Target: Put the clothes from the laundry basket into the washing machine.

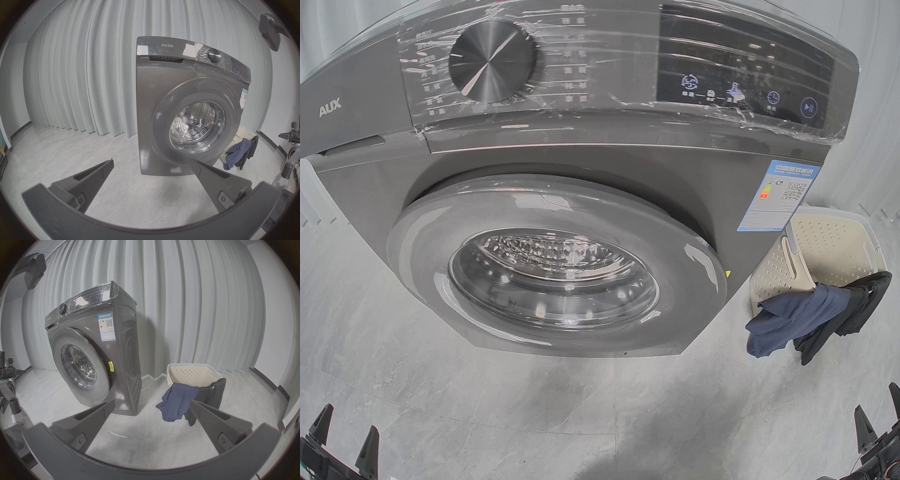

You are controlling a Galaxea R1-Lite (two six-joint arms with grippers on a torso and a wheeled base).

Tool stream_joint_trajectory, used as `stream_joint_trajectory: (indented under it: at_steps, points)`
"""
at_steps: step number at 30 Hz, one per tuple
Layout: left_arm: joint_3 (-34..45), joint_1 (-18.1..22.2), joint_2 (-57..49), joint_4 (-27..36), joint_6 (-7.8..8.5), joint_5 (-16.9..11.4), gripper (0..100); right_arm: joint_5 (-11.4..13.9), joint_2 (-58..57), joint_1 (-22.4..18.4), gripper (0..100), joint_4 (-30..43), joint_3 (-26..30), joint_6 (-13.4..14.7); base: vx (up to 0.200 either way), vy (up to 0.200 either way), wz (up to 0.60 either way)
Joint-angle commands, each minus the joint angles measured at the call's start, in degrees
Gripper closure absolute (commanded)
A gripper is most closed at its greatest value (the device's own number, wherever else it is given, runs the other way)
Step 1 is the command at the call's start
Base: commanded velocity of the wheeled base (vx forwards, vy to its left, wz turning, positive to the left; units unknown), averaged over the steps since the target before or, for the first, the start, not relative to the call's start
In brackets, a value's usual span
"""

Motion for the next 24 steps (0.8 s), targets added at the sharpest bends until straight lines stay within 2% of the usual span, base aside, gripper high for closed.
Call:
stream_joint_trajectory:
  at_steps: [1,8,20,24]
  points:
    - [0.8,0.0,-0.8,0.0,-0.01,0.0,0,0.1,-0.9,0.0,0,0.0,1.0,0.0,0.0,0.0,0.0]
    - [0.8,0.0,-0.8,0.0,-0.01,0.1,0,0.0,-0.9,0.0,0,0.0,1.0,0.0,0.0,0.0,0.0]
    - [0.8,0.0,-0.8,0.0,-0.01,0.0,0,0.1,-0.9,0.0,0,0.0,1.0,0.0,0.0,0.2,0.0]
    - [0.8,0.0,-0.8,0.0,-0.01,0.0,0,0.1,-0.9,0.0,0,0.0,1.0,0.0,0.0,0.0,0.0]
